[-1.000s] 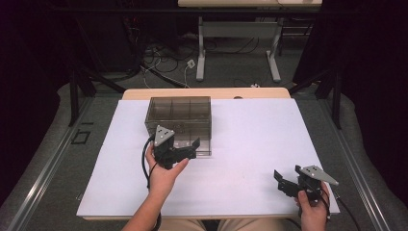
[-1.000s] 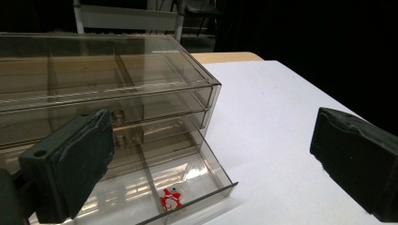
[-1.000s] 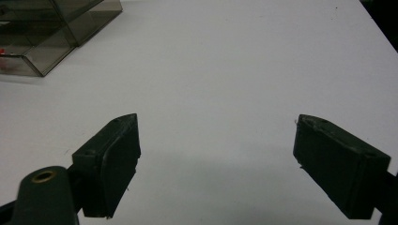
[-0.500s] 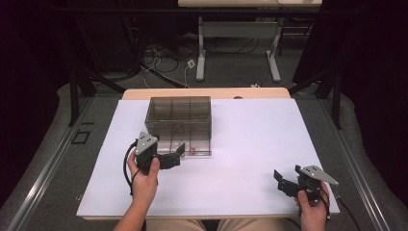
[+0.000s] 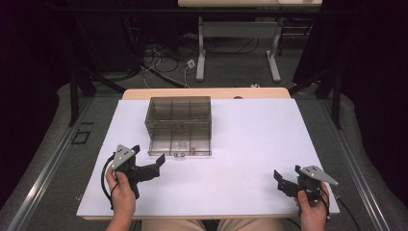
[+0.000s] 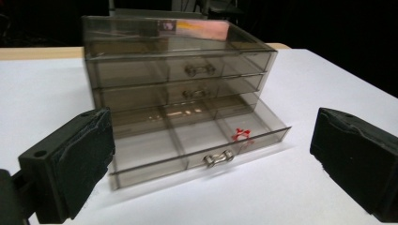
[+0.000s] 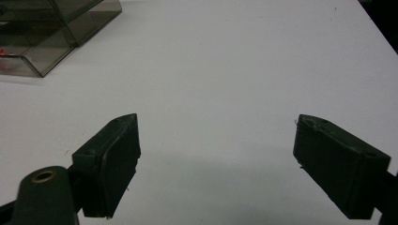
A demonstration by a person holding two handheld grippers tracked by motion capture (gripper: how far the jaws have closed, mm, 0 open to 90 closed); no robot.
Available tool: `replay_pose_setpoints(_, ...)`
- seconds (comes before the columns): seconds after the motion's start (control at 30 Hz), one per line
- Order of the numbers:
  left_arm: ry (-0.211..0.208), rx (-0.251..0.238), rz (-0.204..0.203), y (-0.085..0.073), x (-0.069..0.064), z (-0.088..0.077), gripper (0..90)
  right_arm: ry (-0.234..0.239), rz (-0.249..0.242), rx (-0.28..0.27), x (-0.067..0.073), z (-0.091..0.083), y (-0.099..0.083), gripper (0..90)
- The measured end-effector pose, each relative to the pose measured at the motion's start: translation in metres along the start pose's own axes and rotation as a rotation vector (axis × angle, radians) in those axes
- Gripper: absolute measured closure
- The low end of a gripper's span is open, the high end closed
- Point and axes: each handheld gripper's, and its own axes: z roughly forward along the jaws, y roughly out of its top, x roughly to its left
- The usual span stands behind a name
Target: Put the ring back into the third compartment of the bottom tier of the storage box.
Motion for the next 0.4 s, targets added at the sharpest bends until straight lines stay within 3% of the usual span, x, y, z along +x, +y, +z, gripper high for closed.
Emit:
replay_pose_setpoints(0.2, 0.024, 0.005, -0.031, -0.017, 0.014, -0.01, 0.5, -0.004, 0.002, -0.017, 0.0, 0.001, 0.0, 14.5)
replay_pose_setpoints(0.4, 0.032, 0.029, -0.022, -0.027, 0.024, -0.014, 0.5, -0.004, -0.006, 0.006, 0.0, -0.001, 0.0, 14.5)
